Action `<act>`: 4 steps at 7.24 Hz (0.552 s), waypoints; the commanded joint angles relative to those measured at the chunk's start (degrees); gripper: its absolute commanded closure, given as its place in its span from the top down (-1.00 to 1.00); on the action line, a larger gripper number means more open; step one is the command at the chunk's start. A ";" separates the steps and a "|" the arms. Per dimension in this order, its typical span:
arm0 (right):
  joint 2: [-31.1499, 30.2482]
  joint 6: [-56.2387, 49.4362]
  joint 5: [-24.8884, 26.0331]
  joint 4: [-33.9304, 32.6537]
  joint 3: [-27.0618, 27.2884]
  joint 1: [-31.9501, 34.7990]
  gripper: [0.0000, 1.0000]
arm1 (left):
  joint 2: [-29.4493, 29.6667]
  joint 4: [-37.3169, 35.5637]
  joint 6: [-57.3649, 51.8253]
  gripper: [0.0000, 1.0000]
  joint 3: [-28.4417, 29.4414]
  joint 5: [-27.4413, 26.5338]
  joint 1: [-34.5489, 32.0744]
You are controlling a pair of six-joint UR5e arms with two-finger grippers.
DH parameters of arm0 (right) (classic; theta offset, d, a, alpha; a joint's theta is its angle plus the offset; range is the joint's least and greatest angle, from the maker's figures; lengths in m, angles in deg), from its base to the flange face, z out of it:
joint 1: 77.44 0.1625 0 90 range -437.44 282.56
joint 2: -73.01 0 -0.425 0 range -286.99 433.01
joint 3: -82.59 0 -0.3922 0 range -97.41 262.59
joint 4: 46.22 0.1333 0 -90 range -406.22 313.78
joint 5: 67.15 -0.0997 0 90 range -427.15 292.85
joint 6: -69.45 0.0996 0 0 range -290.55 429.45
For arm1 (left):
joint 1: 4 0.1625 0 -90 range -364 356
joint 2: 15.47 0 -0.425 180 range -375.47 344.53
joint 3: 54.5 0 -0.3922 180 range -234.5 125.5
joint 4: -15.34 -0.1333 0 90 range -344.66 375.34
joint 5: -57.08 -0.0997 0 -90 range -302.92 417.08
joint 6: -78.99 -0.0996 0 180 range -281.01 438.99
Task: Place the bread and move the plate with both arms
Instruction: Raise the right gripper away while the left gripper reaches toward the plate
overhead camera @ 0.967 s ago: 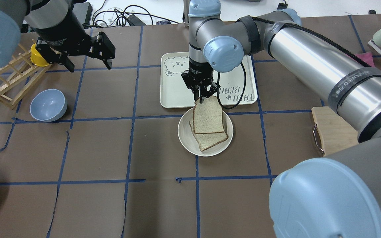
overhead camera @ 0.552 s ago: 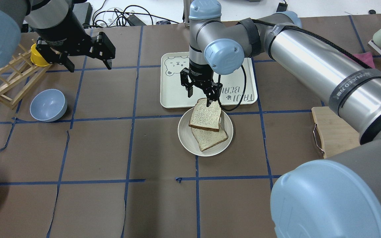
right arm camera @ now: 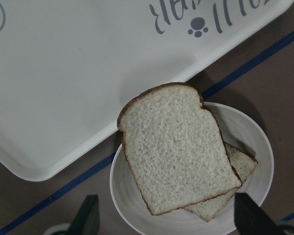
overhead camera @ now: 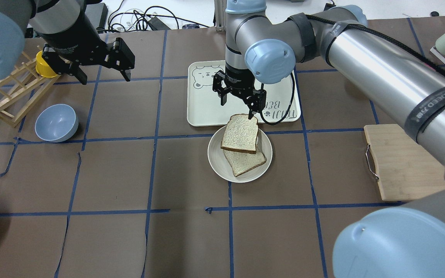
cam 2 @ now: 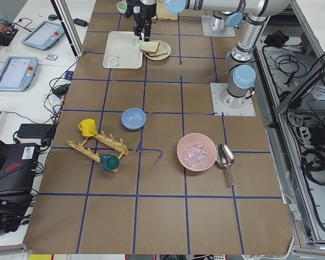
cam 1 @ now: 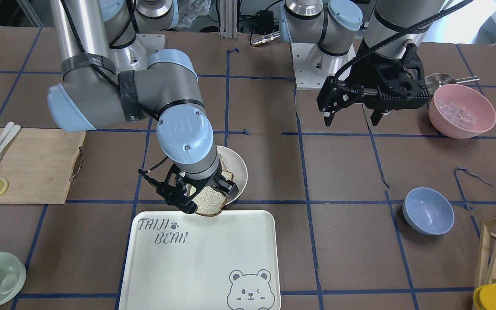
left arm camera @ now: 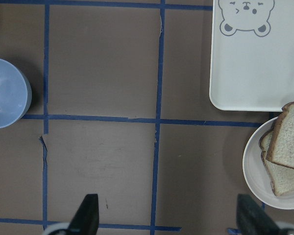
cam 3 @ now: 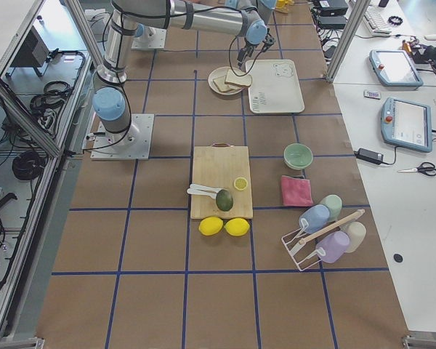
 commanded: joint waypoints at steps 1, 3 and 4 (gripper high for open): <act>-5.15 -9.44 2.14 0.55 0.94 -5.88 1.00 | -0.17 0.06 -0.07 1.00 -0.36 0.00 0.00; -12.52 -21.13 4.14 0.12 8.37 -12.30 1.00 | -1.05 0.06 0.19 1.00 -2.46 2.26 0.00; -15.61 -23.36 6.60 -1.54 12.85 -14.50 1.00 | -1.14 -0.63 0.54 1.00 -3.87 3.42 0.00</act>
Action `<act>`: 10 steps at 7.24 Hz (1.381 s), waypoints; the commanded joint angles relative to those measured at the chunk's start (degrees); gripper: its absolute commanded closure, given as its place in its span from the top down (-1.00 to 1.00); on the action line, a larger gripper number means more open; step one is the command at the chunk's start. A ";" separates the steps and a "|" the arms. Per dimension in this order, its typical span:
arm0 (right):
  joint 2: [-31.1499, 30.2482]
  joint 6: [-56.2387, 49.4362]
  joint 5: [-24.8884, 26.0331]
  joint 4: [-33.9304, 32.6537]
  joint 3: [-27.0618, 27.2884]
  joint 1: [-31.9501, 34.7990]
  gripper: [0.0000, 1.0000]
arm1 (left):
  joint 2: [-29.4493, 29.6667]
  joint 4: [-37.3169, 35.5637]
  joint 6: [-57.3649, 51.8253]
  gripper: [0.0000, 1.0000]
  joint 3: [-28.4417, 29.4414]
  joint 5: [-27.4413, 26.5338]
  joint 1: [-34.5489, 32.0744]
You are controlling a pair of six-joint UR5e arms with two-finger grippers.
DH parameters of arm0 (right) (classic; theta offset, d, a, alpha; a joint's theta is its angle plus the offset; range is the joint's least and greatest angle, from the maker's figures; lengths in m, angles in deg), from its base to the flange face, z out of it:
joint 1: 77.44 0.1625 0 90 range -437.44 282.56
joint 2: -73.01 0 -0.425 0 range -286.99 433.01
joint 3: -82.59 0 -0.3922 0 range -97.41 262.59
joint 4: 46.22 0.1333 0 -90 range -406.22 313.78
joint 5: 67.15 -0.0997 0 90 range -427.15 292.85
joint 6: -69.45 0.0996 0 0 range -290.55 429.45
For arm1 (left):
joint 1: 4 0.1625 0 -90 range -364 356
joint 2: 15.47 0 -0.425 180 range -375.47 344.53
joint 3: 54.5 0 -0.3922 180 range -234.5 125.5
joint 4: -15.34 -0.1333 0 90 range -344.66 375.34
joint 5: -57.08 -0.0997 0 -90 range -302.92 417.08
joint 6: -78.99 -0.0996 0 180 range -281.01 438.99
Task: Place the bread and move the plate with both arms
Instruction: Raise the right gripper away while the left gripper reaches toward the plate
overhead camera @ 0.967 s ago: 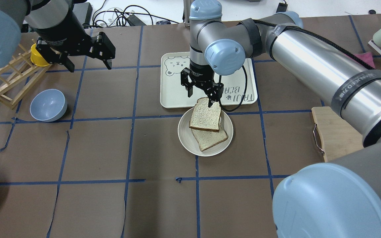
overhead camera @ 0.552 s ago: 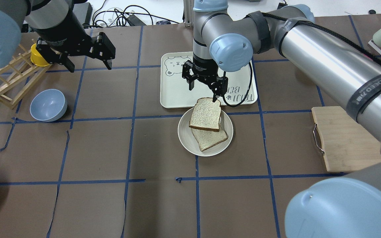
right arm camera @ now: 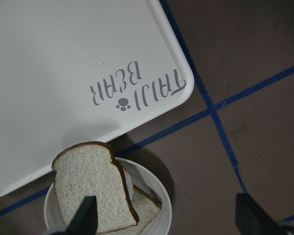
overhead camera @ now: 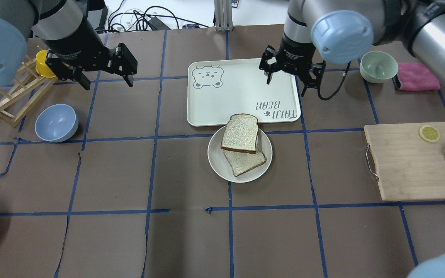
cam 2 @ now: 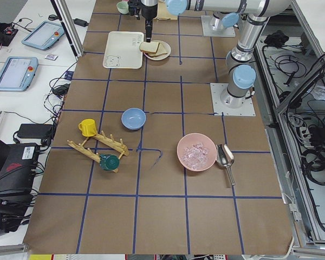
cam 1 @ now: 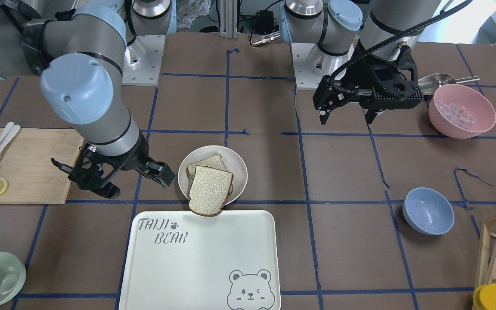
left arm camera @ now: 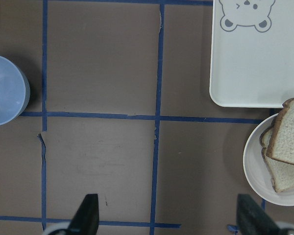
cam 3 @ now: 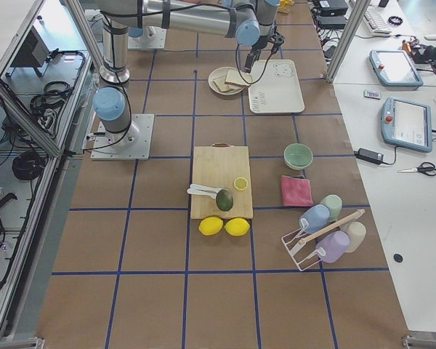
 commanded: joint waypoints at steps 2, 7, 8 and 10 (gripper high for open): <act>-5.60 -6.12 5.05 -4.88 7.12 -4.08 1.00 | -0.18 -1.50 2.04 1.00 -4.74 8.39 -0.67; -6.30 -6.20 9.28 -5.06 9.23 -4.79 1.00 | 2.18 -27.03 16.46 1.00 -23.62 8.53 -4.11; -6.31 -6.29 9.46 -5.14 9.23 -4.87 1.00 | 2.79 -31.00 19.69 1.00 -26.79 8.79 -4.37; -6.31 -6.30 9.55 -5.14 9.23 -4.96 1.00 | 4.72 -33.66 23.82 1.00 -28.49 8.54 -7.68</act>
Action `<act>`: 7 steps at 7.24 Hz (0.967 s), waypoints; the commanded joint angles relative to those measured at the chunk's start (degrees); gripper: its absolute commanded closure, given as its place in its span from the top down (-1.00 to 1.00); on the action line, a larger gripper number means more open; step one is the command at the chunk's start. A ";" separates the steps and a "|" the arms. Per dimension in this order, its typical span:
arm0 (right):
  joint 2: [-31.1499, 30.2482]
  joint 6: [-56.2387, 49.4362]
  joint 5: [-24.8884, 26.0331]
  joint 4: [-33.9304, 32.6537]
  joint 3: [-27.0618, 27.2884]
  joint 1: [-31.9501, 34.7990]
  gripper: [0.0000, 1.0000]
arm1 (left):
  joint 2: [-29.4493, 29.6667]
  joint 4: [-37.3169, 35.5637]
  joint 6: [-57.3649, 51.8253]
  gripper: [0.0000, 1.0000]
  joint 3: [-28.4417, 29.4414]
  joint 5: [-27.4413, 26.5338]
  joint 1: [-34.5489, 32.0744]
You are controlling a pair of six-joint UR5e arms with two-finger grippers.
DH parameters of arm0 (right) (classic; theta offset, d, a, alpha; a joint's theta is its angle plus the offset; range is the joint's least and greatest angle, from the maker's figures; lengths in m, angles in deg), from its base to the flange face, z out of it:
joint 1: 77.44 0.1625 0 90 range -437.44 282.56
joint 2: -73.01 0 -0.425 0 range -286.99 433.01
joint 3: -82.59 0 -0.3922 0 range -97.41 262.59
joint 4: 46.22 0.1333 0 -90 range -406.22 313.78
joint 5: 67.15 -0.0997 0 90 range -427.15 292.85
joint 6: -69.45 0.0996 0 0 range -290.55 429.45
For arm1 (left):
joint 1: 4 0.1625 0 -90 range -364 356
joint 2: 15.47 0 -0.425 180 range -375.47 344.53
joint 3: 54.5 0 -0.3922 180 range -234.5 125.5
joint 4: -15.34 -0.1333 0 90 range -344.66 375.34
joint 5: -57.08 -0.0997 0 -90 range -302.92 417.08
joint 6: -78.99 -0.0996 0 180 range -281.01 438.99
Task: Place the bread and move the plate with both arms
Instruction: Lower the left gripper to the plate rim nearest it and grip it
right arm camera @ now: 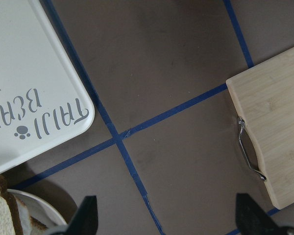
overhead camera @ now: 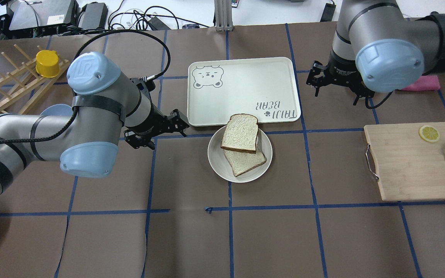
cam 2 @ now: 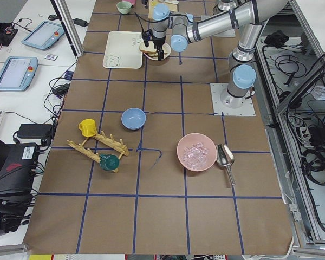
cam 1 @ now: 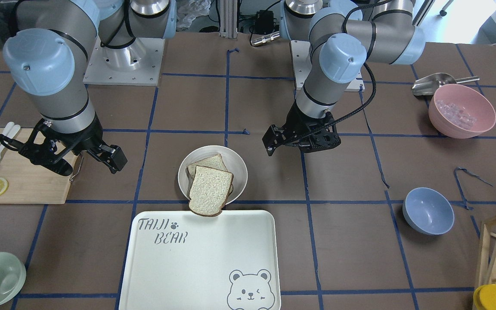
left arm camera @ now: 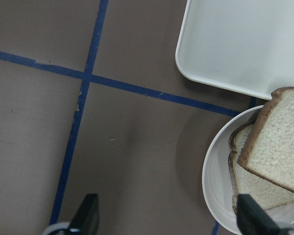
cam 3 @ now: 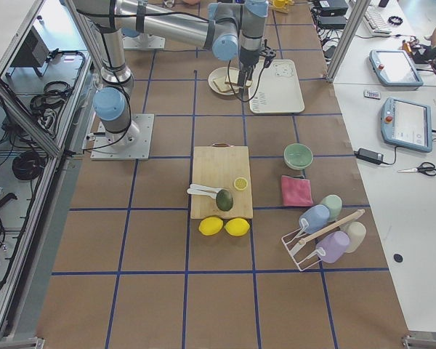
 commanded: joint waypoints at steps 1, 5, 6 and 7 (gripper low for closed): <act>-0.11 0.06 0.06 -0.02 0.03 -0.08 1.00 | 3.18 -6.13 6.94 1.00 -1.28 -1.11 -4.43; -0.20 0.06 -0.20 -0.37 -0.23 0.01 1.00 | 10.65 -13.43 12.17 1.00 -1.19 -3.56 -7.78; -0.20 0.06 -0.11 -1.16 -0.23 0.01 1.00 | 11.97 -14.68 13.39 1.00 -1.10 -3.49 -8.49; -0.20 -0.02 -0.11 -1.17 -0.23 0.01 1.00 | 13.12 -14.78 13.57 1.00 -1.19 -3.14 -8.67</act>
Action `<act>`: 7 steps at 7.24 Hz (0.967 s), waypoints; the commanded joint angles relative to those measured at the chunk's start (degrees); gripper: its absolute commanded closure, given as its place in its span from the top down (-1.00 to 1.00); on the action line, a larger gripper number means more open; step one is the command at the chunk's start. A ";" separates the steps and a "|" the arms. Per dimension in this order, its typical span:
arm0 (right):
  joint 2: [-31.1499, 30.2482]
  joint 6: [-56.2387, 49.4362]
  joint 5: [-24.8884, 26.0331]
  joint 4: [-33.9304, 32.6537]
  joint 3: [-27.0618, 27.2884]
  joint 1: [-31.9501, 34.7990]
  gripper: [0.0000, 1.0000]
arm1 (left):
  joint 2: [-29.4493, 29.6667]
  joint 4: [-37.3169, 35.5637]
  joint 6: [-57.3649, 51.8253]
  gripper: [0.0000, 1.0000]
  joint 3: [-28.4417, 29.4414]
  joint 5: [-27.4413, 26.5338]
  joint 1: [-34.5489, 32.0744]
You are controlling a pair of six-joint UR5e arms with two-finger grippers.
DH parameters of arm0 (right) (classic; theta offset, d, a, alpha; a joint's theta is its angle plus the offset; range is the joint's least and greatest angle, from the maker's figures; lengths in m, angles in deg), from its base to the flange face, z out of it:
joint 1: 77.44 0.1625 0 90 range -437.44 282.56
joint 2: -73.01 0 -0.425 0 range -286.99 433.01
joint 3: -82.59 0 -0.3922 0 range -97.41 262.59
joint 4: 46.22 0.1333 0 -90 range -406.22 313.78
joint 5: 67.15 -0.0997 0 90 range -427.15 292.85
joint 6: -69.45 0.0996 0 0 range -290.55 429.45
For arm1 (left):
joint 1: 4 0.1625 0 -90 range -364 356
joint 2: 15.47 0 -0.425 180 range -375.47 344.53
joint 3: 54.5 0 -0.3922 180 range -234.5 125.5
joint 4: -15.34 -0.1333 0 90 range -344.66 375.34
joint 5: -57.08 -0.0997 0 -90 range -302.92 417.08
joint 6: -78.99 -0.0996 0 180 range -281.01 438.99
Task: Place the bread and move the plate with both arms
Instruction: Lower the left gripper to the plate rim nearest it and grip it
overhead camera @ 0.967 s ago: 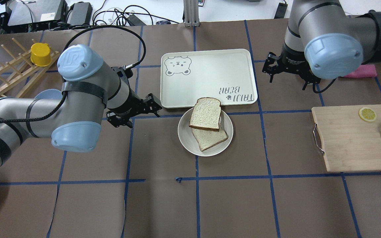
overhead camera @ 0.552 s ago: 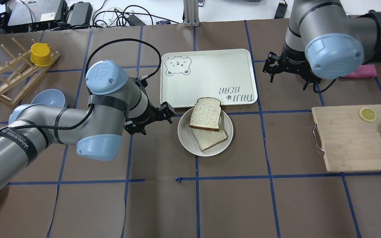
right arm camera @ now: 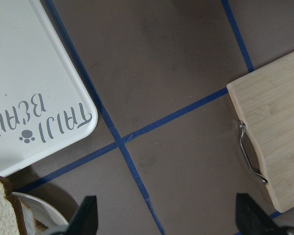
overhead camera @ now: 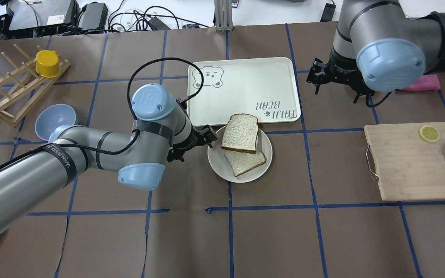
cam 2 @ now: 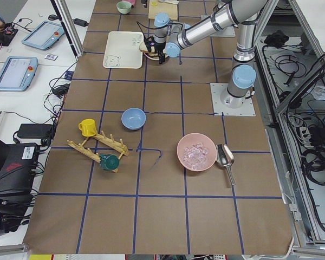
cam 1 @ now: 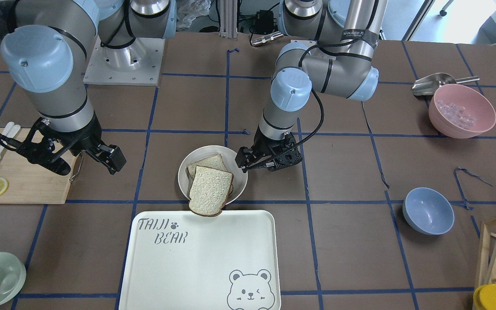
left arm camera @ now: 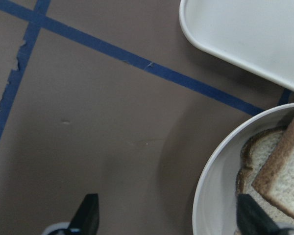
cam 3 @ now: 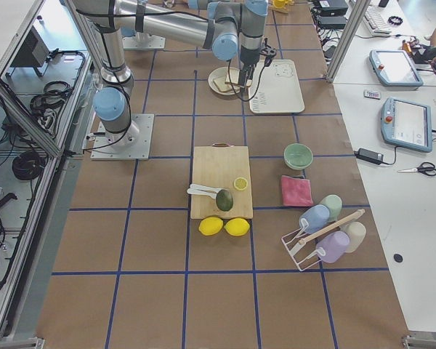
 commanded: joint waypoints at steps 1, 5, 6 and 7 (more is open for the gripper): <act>-0.09 0.02 0.02 -0.32 -0.12 0.00 1.00 | 2.35 -0.91 0.73 1.00 -0.02 0.19 -0.94; -5.88 -1.55 -1.12 4.82 -0.83 -0.17 1.00 | 3.23 -1.09 0.82 1.00 -0.01 0.19 -1.56; -7.98 -5.04 -1.90 9.13 -1.96 -0.17 1.00 | 3.41 -1.09 0.82 1.00 0.16 0.19 -1.56; -10.35 -8.56 -8.61 9.61 -2.93 0.00 1.00 | 3.41 -1.09 0.82 1.00 0.16 0.19 -1.56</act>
